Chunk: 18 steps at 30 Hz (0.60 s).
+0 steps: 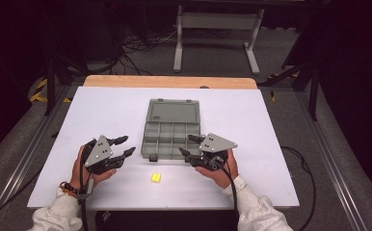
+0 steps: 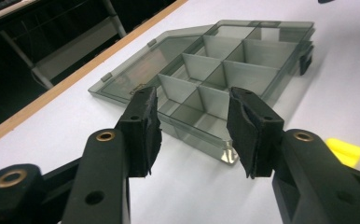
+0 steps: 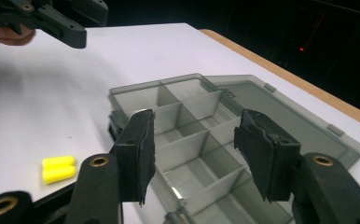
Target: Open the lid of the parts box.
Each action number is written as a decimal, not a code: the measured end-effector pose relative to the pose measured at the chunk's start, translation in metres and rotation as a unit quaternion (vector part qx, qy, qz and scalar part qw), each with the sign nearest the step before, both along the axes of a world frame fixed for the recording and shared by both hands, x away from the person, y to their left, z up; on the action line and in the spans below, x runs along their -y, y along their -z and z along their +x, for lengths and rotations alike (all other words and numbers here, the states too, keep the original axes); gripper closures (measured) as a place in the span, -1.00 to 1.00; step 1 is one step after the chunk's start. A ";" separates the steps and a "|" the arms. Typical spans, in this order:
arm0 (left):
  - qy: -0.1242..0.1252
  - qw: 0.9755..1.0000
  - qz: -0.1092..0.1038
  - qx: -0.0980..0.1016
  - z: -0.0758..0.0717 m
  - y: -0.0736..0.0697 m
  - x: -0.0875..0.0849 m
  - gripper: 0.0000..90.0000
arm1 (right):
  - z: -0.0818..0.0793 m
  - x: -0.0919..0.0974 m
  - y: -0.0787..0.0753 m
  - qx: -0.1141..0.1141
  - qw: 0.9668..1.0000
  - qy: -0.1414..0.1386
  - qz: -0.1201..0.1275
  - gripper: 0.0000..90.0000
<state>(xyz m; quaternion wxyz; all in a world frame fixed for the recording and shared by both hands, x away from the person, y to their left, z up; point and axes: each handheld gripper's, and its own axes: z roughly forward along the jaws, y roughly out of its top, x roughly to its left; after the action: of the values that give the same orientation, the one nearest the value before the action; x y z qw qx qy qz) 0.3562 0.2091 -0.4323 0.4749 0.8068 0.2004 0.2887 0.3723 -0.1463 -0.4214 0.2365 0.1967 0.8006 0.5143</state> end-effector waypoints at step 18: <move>0.000 1.000 -0.012 -0.025 -0.035 0.022 -0.023 -0.57 | -0.026 -0.030 0.011 -0.026 0.995 -0.088 -0.043 -0.29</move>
<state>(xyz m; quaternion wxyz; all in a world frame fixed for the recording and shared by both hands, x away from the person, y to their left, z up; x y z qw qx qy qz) 0.3212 0.2317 -0.4547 0.4795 0.8079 0.2160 0.2660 0.3462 -0.1163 -0.4326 0.1778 0.1280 0.8419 0.4931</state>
